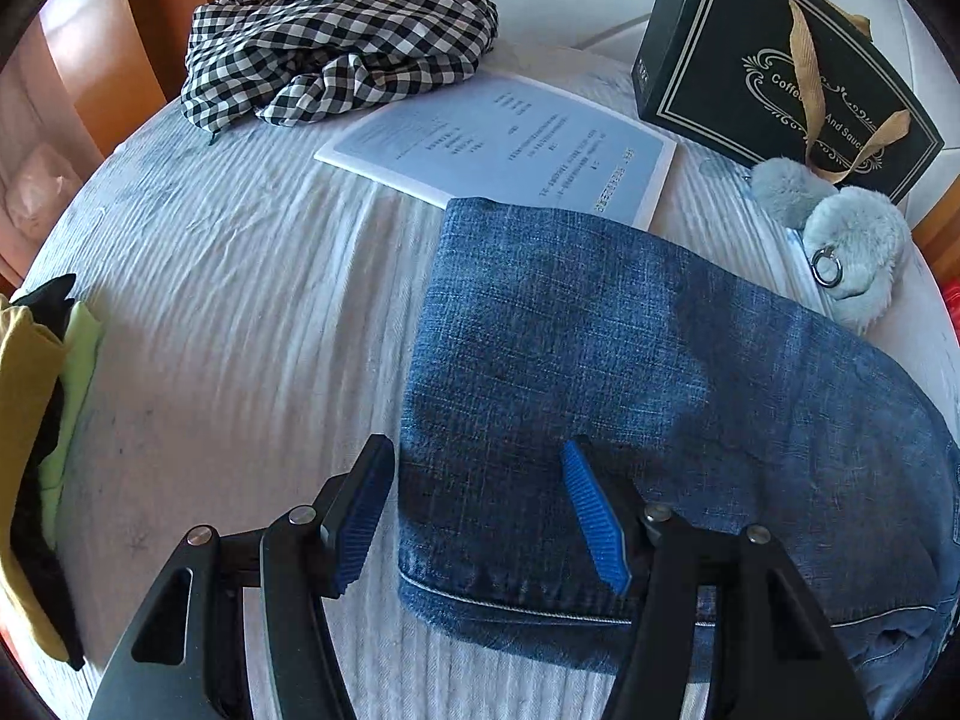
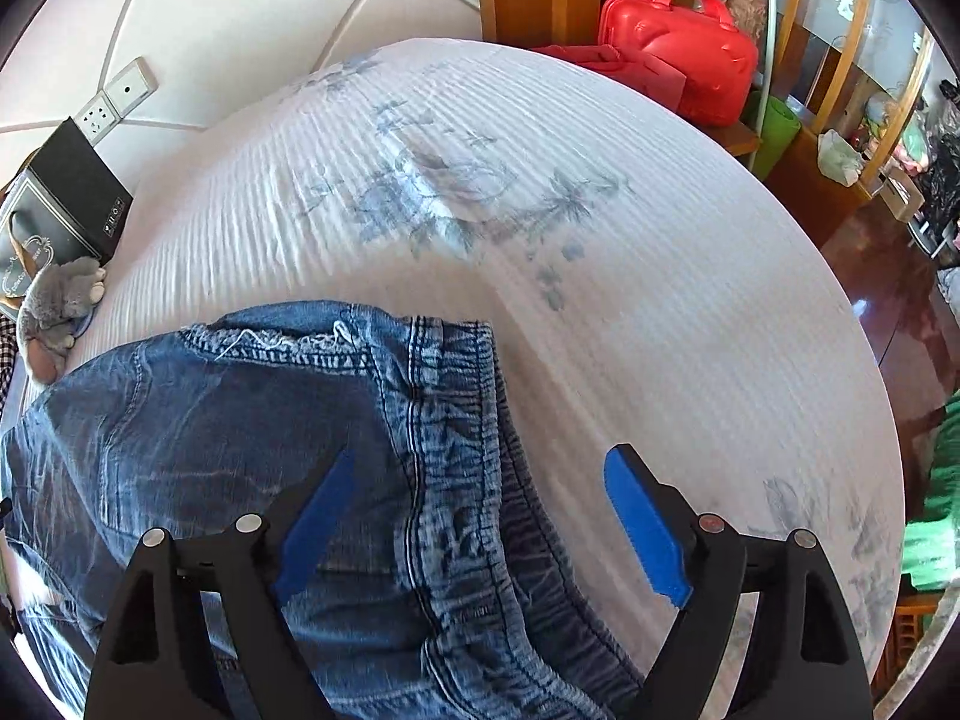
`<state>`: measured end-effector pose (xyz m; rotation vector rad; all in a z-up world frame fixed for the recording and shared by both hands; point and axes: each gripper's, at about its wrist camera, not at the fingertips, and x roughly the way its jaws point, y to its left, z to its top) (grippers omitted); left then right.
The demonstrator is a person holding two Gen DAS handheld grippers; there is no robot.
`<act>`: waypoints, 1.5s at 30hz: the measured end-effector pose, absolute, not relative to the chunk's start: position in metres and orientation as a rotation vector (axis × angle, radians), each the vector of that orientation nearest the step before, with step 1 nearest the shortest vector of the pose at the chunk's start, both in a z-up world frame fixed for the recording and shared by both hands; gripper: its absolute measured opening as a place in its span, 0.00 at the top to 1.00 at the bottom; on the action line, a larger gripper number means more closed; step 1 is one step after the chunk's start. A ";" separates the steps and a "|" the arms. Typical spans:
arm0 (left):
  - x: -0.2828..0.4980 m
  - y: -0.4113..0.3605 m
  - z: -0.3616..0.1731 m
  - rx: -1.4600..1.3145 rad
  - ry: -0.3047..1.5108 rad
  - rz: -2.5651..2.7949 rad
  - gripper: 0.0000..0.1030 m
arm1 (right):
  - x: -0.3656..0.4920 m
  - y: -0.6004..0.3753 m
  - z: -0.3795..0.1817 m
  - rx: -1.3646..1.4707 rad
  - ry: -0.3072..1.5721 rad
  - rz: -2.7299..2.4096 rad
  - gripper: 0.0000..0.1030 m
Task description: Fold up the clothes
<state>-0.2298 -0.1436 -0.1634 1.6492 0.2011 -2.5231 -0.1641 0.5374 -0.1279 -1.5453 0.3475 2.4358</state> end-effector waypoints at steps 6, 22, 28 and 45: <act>-0.229 -0.138 -0.163 1.621 0.159 -2.523 0.80 | -0.192 0.516 -0.149 -1.604 0.206 2.404 0.59; -0.169 0.092 -0.069 1.988 0.014 -3.108 0.47 | -0.153 0.545 -0.132 -1.482 0.127 2.306 0.66; -0.182 0.072 -0.077 1.875 -0.063 -3.023 0.47 | -0.149 0.548 -0.132 -1.497 0.152 2.326 0.66; -0.169 0.172 -0.118 2.072 -0.245 -3.071 0.47 | -0.137 0.550 -0.136 -1.519 0.213 2.354 0.66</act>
